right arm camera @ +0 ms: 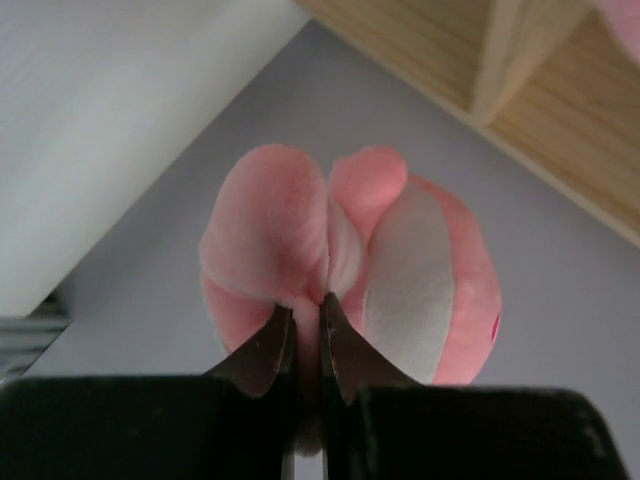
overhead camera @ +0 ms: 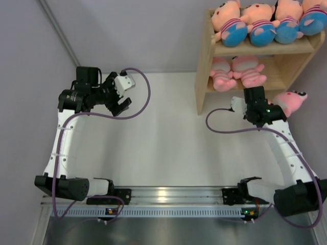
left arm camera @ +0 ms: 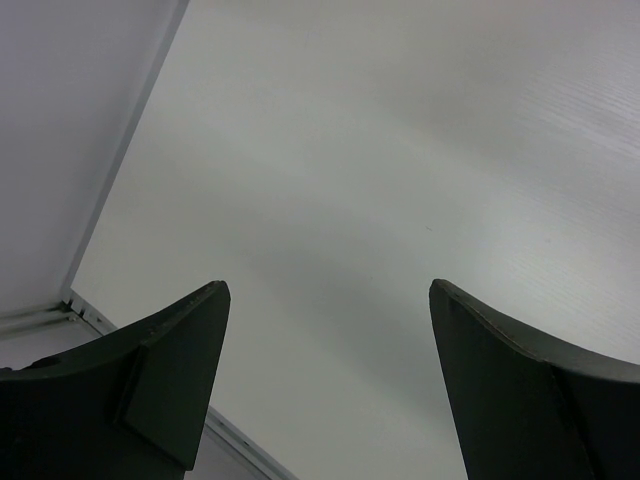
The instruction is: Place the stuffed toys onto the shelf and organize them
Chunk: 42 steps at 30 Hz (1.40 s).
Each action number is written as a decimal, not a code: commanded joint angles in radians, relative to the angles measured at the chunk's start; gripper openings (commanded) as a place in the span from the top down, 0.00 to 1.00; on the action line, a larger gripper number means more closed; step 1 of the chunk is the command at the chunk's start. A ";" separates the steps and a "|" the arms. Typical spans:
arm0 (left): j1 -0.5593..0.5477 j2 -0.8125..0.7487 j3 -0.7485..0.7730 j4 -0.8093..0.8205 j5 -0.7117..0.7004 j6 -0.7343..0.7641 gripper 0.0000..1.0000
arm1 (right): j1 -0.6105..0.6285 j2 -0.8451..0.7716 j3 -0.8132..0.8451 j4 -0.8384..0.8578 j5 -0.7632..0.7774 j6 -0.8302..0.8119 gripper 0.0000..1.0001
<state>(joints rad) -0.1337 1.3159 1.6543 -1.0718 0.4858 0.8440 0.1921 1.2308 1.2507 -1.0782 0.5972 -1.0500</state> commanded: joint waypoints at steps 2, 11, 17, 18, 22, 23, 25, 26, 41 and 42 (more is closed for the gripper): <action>-0.009 0.013 0.039 0.019 0.034 0.007 0.13 | -0.045 -0.219 -0.178 0.544 -0.085 -0.528 1.00; -0.009 0.017 0.042 0.019 0.040 -0.008 0.14 | -0.270 -0.102 -0.004 0.492 -0.341 -0.642 1.00; -0.009 0.017 0.038 0.021 0.020 -0.016 0.14 | -0.273 -0.011 0.056 0.491 -0.315 -0.774 1.00; -0.009 0.019 0.038 0.021 0.022 -0.016 0.14 | -0.275 -0.008 0.052 0.506 -0.310 -0.791 1.00; -0.009 0.031 0.047 0.021 0.037 -0.022 0.14 | -0.276 0.054 0.090 0.561 -0.329 -0.863 1.00; -0.009 0.034 0.050 0.021 0.039 -0.025 0.14 | -0.278 0.073 0.110 0.569 -0.330 -0.870 1.00; -0.009 0.037 0.048 0.019 0.033 -0.029 0.14 | -0.287 0.117 0.171 0.546 -0.367 -0.881 1.00; -0.009 0.036 0.042 0.021 0.028 -0.034 0.14 | -0.292 0.127 0.188 0.532 -0.387 -0.889 1.00; -0.009 0.057 0.045 0.021 0.002 -0.040 0.14 | -0.352 0.213 0.190 0.667 -0.457 -0.984 0.75; -0.009 0.055 0.045 0.019 0.004 -0.040 0.14 | -0.362 0.214 0.179 0.676 -0.465 -0.983 0.74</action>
<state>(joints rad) -0.1387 1.3731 1.6707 -1.0721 0.4904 0.8127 -0.1429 1.4601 1.4204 -0.5083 0.1848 -1.9835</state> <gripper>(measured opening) 0.863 0.251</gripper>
